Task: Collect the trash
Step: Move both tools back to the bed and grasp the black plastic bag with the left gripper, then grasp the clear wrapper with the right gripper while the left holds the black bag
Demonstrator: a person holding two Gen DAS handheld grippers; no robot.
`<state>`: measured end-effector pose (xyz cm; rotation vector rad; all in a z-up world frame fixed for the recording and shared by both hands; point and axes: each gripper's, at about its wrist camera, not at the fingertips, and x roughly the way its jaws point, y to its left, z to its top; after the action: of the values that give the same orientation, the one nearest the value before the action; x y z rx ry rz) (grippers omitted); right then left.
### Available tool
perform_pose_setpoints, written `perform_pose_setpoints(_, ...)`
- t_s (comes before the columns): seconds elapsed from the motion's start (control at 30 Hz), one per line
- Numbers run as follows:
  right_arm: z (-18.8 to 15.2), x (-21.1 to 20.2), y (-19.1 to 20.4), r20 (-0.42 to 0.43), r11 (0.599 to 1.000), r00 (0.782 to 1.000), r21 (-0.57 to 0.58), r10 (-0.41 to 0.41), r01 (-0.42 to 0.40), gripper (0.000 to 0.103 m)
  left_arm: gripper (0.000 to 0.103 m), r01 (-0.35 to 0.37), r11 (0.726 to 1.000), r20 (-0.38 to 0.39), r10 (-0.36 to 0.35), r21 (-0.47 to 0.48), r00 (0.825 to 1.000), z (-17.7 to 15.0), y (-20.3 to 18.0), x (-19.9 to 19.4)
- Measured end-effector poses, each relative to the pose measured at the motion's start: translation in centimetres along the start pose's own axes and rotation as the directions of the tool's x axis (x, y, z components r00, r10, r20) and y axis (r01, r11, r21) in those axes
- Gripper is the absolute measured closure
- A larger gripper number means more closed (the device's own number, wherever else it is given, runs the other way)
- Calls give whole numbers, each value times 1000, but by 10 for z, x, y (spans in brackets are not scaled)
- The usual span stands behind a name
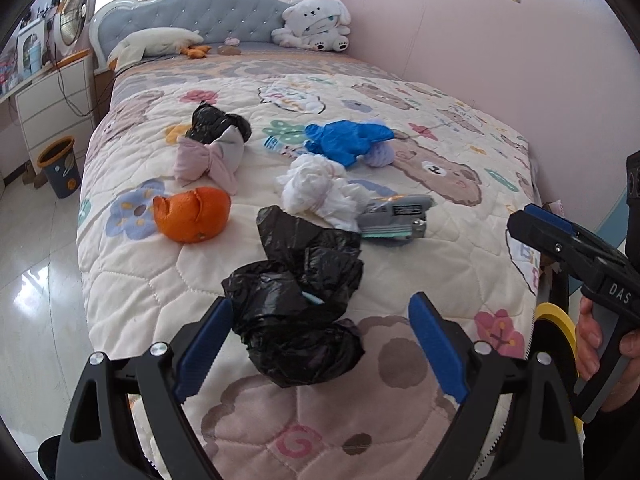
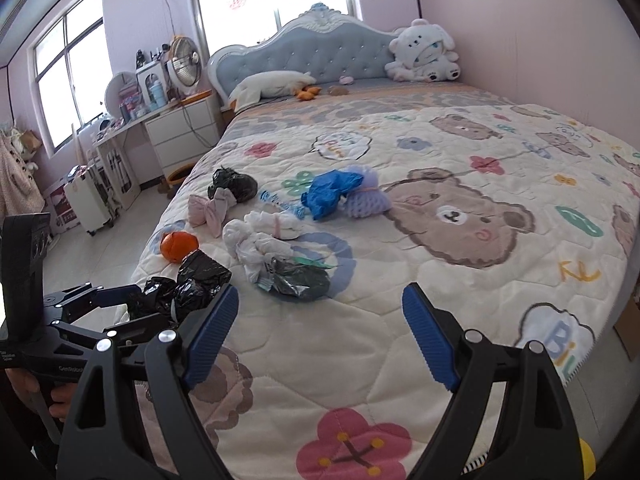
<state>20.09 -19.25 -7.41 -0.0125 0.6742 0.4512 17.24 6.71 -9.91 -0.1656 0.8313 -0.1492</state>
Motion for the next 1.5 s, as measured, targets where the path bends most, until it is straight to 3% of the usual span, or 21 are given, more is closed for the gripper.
perform_pose_setpoints(0.47, 9, 75, 6, -95, 998, 993, 6, 64, -64, 21, 17, 7, 996, -41, -11, -87, 999, 8, 28, 35)
perform_pose_setpoints(0.7, 12, 103, 2, -134, 998, 989, 17, 69, -67, 22, 22, 0, 998, -37, -3, -68, 999, 10, 30, 45)
perform_pose_setpoints(0.93, 13, 122, -4, -163, 994, 982, 55, 98, -90, 34, 44, -12, 999, -10, 12, -46, 1000, 10, 25, 48)
perform_pose_setpoints(1.07, 13, 126, 0, -170, 994, 980, 48, 103, -96, 48, 64, -26, 999, 7, 26, -21, 1000, 9, 20, 49)
perform_pose_setpoints(1.5, 16, 122, 8, -148, 996, 985, 15, 84, -83, 70, 71, -2, 1000, 34, 3, -21, 999, 12, 20, 37)
